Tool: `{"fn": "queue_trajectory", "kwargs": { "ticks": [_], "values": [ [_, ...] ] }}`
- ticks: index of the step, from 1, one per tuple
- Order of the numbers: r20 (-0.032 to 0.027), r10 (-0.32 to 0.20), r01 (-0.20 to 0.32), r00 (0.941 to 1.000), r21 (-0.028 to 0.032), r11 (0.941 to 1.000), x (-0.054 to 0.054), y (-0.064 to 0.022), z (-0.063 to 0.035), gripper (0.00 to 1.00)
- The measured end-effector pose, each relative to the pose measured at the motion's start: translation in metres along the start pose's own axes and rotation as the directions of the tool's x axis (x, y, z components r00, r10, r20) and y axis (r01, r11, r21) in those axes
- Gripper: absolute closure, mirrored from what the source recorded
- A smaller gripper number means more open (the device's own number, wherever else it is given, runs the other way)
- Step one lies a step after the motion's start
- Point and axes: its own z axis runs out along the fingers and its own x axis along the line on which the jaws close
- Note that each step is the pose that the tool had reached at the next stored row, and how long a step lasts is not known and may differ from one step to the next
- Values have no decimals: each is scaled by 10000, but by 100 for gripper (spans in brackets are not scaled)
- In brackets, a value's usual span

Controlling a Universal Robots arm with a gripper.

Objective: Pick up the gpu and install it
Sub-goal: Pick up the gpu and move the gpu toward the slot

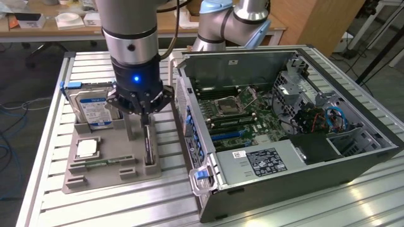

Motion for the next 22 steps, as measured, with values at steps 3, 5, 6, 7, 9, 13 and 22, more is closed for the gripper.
{"fn": "queue_trajectory", "kwargs": {
  "ticks": [3, 5, 6, 7, 9, 13, 22],
  "values": [
    [-2, 1, -1, 10000, 0, 10000, -1, -33, 53, 89],
    [-3, 1, -1, 10000, 0, 10000, -2, -54, 90, 89],
    [-4, 1, -1, 10000, 0, 10000, -2, -64, 107, 89],
    [-5, 1, -1, 10000, 0, 10000, -3, -74, 125, 89],
    [-9, 2, -2, 10000, 1, 10000, -3, -96, 159, 89],
    [-26, 5, -5, 10000, 2, 10000, -2, -118, 232, 89],
    [-37, 4, -4, 10000, -25, 10000, -3, -119, 272, 89]
  ]
}}
